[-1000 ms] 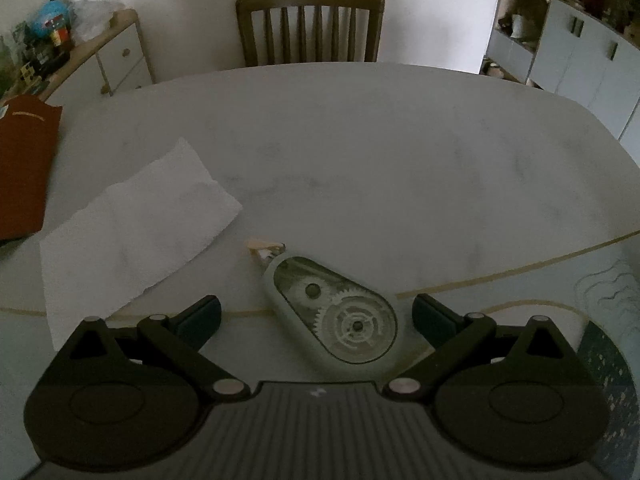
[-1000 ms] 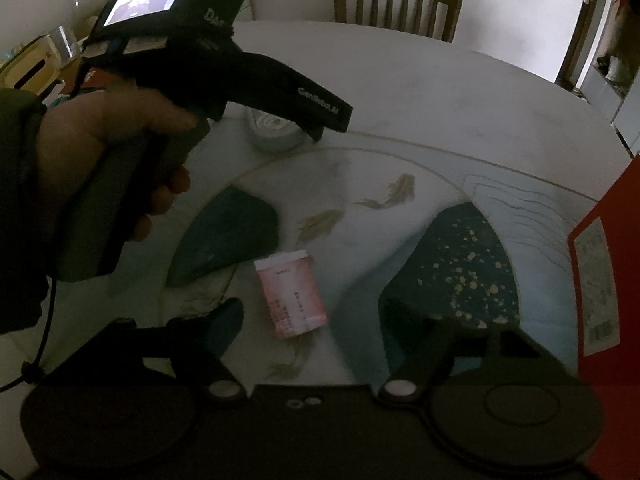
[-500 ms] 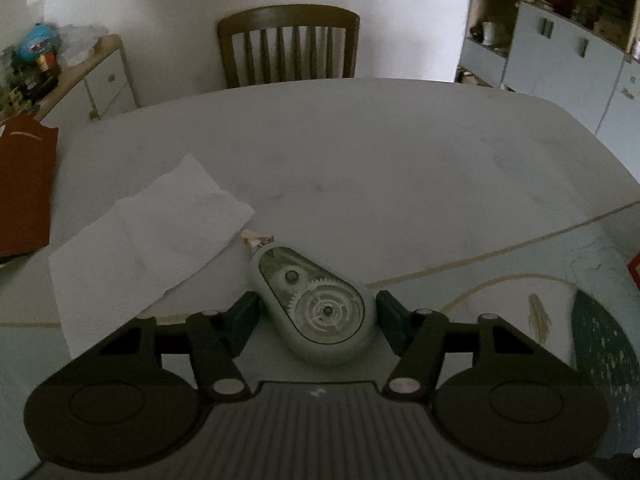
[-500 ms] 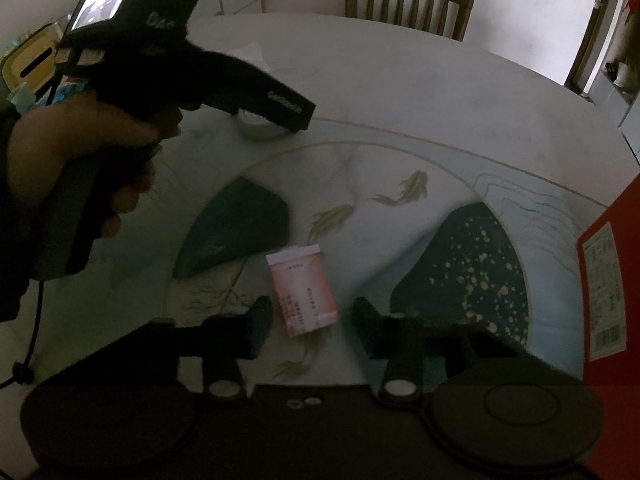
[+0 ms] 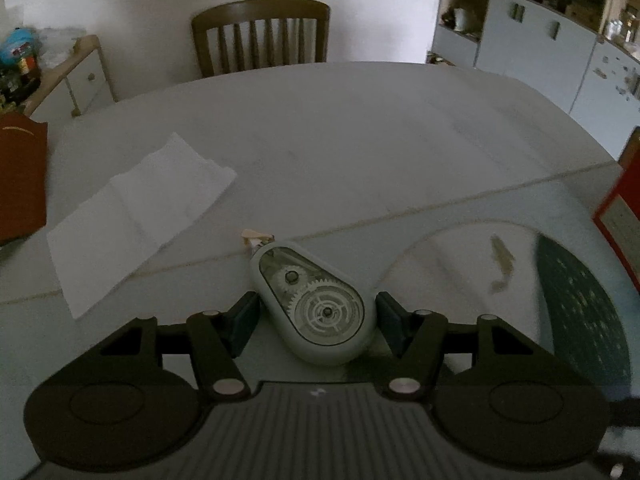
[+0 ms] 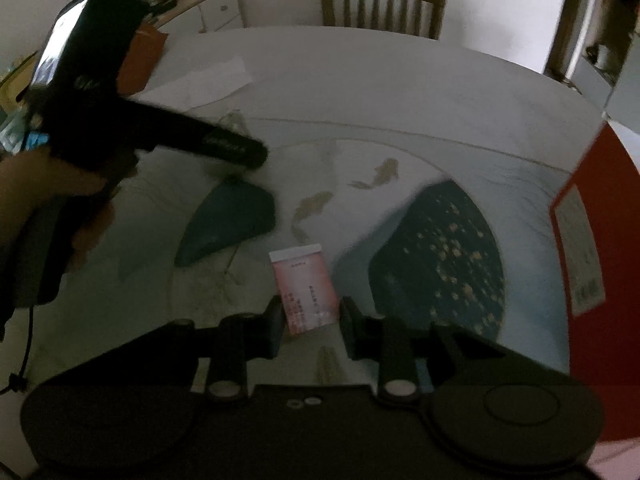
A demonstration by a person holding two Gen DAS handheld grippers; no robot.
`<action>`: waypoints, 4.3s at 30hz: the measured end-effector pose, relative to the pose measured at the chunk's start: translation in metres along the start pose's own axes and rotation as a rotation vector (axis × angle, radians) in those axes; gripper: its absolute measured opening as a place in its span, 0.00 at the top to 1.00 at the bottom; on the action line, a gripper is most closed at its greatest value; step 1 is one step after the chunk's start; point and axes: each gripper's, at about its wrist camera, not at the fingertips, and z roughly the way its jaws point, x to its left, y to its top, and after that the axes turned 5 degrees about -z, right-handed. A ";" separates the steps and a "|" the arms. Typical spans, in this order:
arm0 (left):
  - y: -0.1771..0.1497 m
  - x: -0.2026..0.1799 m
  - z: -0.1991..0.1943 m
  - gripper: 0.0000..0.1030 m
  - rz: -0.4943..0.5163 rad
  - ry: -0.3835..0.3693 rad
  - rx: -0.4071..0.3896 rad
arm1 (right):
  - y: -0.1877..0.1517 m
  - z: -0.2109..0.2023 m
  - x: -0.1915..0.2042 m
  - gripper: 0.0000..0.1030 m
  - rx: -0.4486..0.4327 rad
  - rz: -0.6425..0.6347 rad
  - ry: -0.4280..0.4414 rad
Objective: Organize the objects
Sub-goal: 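Carry the tape dispenser and pink box with both tools into the shoebox, then open both tools to release the dispenser and pink box in the box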
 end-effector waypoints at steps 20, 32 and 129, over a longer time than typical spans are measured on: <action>-0.057 -0.060 -0.072 0.39 0.059 -0.148 0.068 | -0.051 -0.078 -0.052 0.73 -0.071 0.158 -0.036; -0.055 -0.129 -0.133 0.39 0.176 -0.238 -0.046 | -0.067 -0.137 -0.098 0.73 -0.166 0.214 -0.039; 0.005 -0.345 -0.114 0.36 0.294 -0.352 -0.087 | -0.103 -0.189 -0.283 0.50 -0.253 0.272 -0.191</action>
